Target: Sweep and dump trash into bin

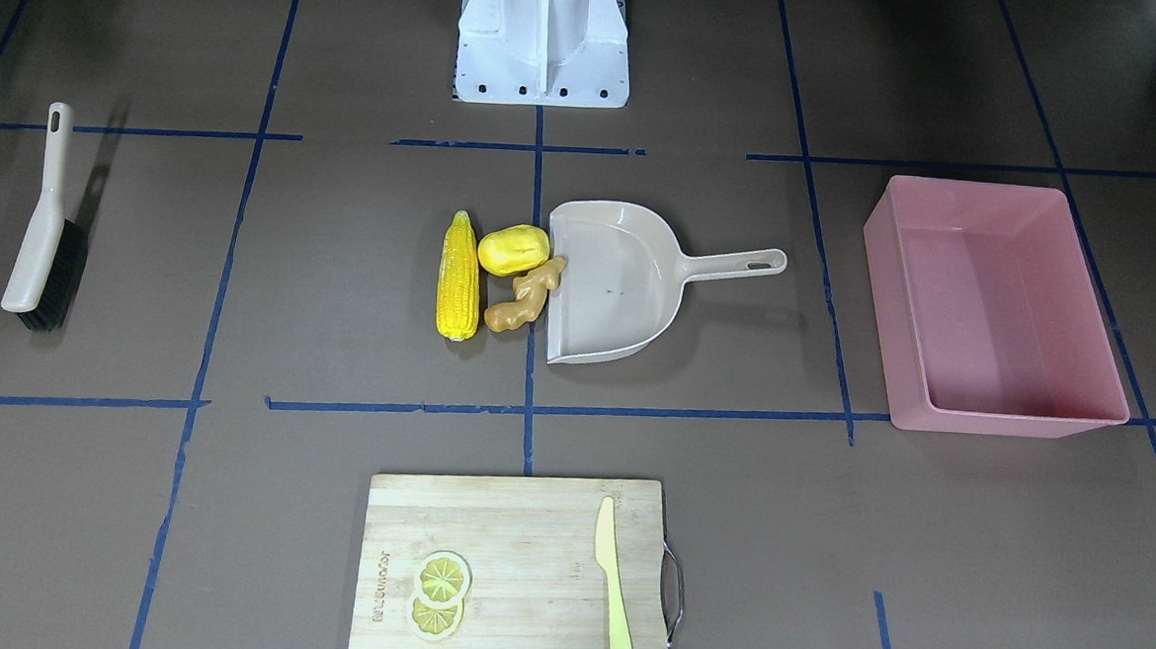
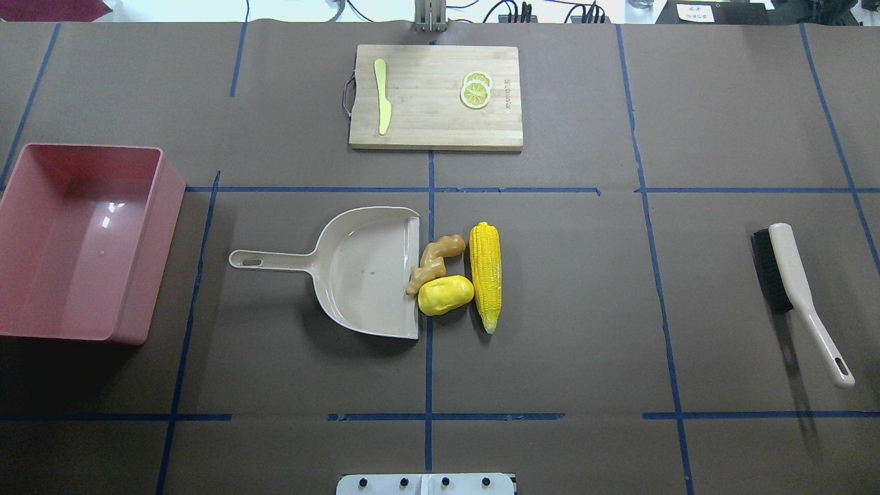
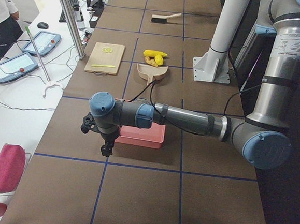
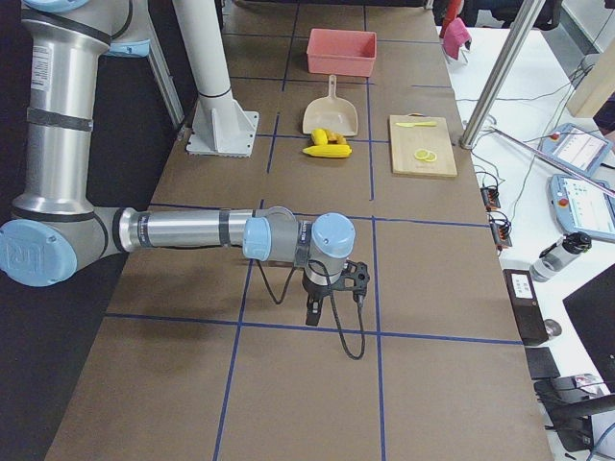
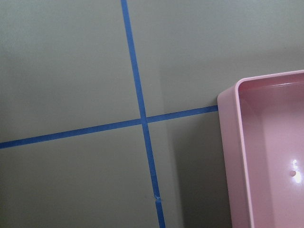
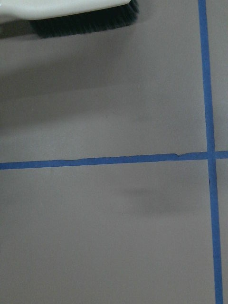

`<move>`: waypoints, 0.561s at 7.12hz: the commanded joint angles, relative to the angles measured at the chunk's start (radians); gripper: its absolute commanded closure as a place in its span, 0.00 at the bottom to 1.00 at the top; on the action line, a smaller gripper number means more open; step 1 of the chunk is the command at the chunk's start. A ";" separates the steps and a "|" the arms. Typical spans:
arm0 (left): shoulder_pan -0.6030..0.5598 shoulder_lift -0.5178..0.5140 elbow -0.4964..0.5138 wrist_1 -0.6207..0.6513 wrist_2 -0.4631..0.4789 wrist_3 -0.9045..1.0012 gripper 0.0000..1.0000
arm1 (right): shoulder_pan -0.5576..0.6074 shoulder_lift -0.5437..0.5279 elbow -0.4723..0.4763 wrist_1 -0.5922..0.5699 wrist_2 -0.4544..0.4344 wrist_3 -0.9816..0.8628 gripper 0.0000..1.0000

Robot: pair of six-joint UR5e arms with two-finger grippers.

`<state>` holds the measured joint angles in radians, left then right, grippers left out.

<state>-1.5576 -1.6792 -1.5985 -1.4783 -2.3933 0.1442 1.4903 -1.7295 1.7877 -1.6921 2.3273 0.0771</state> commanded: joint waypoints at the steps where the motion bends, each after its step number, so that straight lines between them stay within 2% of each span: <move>1: 0.025 0.000 -0.003 0.004 0.006 -0.002 0.00 | 0.008 0.010 0.012 0.002 -0.002 0.001 0.00; 4: 0.040 -0.002 -0.021 -0.003 0.072 -0.003 0.00 | 0.008 0.011 0.024 0.000 0.001 0.007 0.00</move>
<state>-1.5251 -1.6804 -1.6072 -1.4761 -2.3546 0.1423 1.4982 -1.7187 1.8059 -1.6918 2.3273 0.0817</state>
